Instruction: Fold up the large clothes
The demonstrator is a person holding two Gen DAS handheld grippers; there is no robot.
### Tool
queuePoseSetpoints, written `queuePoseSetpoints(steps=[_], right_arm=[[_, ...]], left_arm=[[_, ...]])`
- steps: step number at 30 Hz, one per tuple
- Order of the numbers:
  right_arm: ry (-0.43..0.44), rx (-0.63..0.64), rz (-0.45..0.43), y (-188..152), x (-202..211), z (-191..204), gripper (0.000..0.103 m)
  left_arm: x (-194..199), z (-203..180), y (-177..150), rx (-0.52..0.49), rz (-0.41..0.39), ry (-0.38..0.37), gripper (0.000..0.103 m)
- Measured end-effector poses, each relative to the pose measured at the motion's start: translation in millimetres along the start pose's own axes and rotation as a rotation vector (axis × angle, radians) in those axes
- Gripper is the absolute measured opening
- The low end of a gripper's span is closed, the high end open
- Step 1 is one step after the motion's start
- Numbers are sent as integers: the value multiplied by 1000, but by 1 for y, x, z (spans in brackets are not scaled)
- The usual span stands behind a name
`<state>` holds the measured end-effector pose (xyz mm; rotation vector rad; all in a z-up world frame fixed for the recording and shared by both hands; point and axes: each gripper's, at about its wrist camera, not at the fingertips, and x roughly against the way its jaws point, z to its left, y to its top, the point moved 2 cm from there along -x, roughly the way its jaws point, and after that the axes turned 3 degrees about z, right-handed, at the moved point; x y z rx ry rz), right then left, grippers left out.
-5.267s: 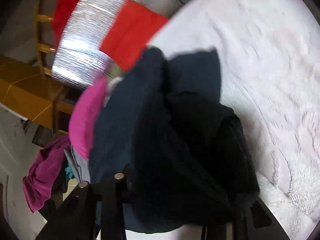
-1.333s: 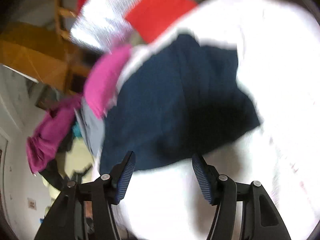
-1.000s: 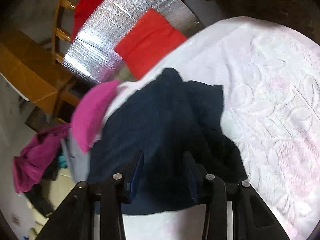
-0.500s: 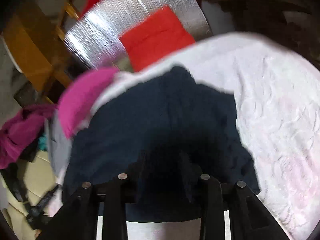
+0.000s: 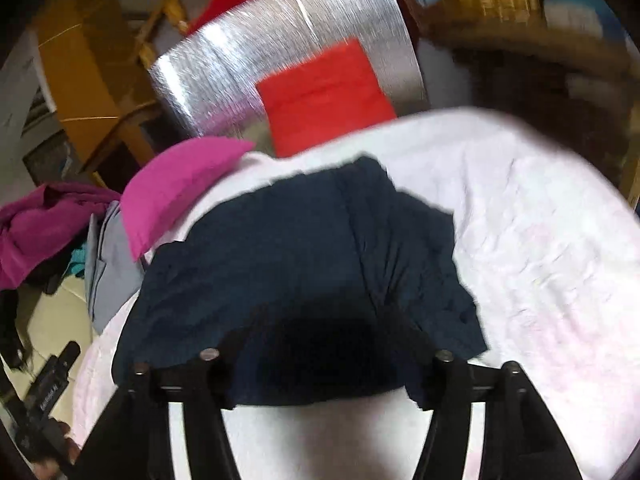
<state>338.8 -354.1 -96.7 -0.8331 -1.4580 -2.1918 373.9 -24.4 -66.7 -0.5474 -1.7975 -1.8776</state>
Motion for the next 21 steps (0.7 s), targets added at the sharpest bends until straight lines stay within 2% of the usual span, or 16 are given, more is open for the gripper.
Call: queuePoseSetpoints(steps=[5,9,12,16,21], right_arm=[[-70,94,-88,-26,69,20,74],[-141,180,-141,-51,120,34,78],[-134,186,-157,-58,155,42,84],[-113,158,-223,-61,209,51,92],[-67,165,-254,-66,269,70,95]], left_arm=[[42,3,-6,-33,5,12,93],[90,10,-2,-48,-35,33,94],[129,17,3,-42,-80,22,94],[189,27,8,-44,-157,25,95],[258,41,7,-43,-225,54,98]])
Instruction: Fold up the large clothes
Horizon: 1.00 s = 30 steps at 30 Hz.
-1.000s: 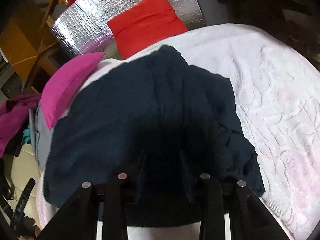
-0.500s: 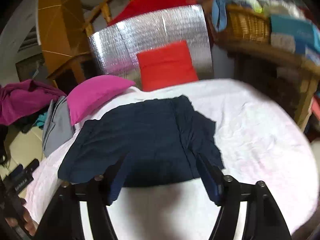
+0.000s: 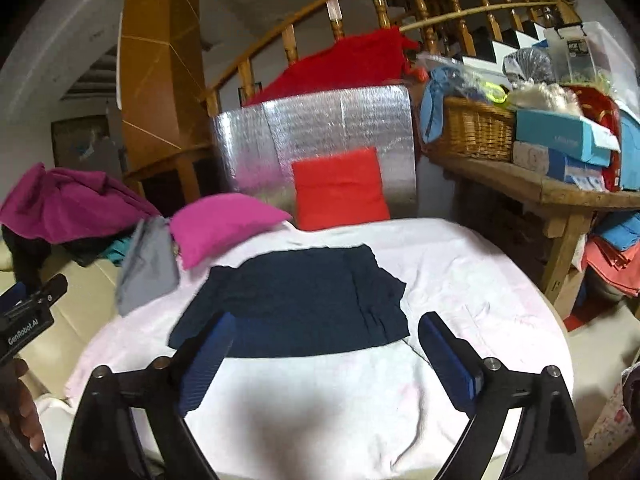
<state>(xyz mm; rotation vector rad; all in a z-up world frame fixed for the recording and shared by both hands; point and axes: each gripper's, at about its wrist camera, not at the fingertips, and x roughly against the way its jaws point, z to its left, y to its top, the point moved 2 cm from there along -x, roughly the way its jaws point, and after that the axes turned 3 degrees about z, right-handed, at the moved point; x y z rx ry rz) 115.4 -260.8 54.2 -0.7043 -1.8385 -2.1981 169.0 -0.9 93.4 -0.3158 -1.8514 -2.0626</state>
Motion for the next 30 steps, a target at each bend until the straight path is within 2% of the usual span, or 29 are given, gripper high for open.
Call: queuePoseSetpoints(steps=[6,12,20,25,30], right_arm=[[25,18,-13,-3,64,19,95],[25,73,-9,-13,104,35,96],[11,93,-11,-15,122,49,96],[-5,105,-8,-17,132,52,96],[-15,103,-6,-19,142,46,96]], left_arm=[[63,20,5,20,-53,55,101],[93,26,9,31,-78,43,103],[119,25,8,5,-96,23,103],[128,27,5,4,-83,13,103],[140,30,5,12,-106,22,103]])
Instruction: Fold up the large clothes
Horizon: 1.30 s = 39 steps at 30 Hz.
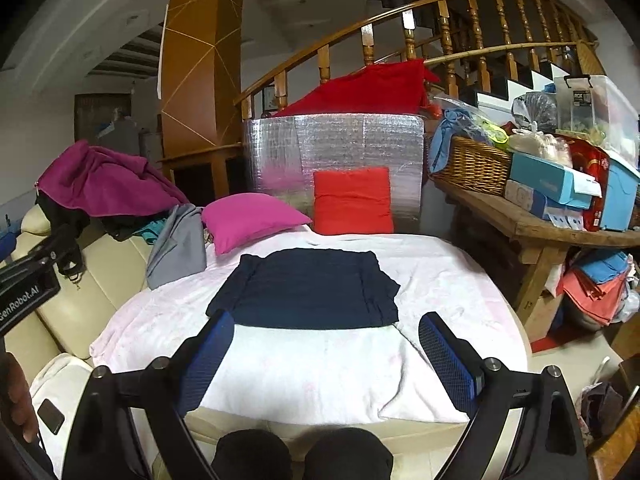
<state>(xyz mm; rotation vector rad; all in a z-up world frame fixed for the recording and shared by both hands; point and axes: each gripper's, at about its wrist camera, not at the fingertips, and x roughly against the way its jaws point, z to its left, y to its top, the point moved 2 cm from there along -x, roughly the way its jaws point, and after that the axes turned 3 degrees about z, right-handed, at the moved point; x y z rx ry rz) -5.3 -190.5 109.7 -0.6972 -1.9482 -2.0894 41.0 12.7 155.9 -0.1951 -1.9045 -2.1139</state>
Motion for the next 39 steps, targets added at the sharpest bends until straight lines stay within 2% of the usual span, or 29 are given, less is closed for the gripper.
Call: queuePoseSetpoints(steps=[16,39], right_arm=[[17,-13,-10,0,10,-16,96],[37,6,-25,0,21,2,96]], left_arm=[[12,-7,0,-18,-6,-2,103],[28,6,0,-4,-22,-6,103]])
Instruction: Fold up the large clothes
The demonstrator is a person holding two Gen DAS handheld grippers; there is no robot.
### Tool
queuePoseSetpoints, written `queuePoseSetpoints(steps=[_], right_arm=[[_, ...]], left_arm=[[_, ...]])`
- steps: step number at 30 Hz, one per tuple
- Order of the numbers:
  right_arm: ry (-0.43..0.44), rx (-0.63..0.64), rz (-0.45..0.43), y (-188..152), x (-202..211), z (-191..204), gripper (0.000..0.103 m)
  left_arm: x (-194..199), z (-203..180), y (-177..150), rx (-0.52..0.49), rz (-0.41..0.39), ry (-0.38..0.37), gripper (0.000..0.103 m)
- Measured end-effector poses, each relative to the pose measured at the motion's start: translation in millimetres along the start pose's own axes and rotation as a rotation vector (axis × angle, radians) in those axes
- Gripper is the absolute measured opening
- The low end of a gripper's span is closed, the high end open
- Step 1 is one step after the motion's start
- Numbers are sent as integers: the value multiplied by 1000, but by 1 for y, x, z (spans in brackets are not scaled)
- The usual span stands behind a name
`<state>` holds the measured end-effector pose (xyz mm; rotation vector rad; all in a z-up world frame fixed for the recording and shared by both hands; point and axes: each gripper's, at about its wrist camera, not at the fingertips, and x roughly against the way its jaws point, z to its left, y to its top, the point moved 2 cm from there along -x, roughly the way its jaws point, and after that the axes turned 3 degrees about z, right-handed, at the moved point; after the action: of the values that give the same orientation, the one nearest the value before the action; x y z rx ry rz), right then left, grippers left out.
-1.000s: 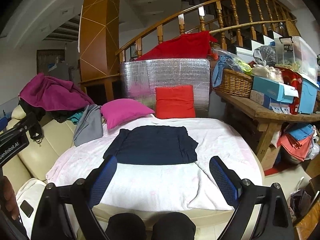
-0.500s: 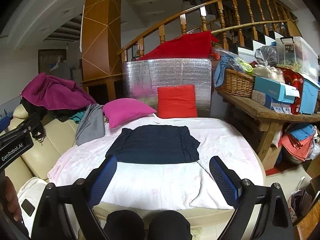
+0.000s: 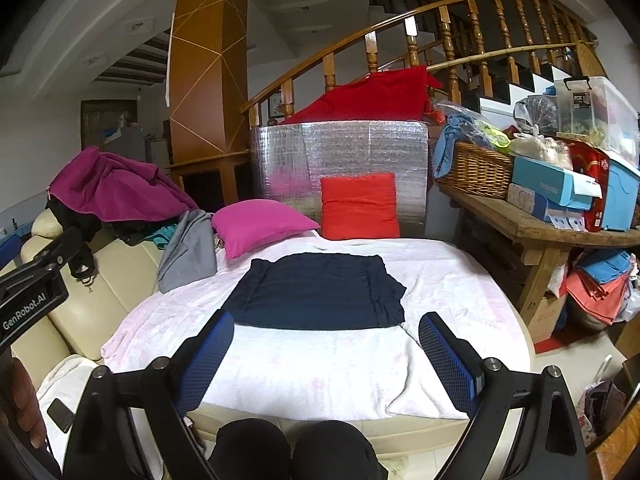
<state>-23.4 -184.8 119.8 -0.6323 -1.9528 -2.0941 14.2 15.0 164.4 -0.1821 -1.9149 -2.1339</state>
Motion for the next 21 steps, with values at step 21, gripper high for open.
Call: queuePoseSetpoints(steps=[21], right_arm=[[1,-4,21,-6,3,2,96]], left_arm=[[7,1,1,-2,-4,-22,103]])
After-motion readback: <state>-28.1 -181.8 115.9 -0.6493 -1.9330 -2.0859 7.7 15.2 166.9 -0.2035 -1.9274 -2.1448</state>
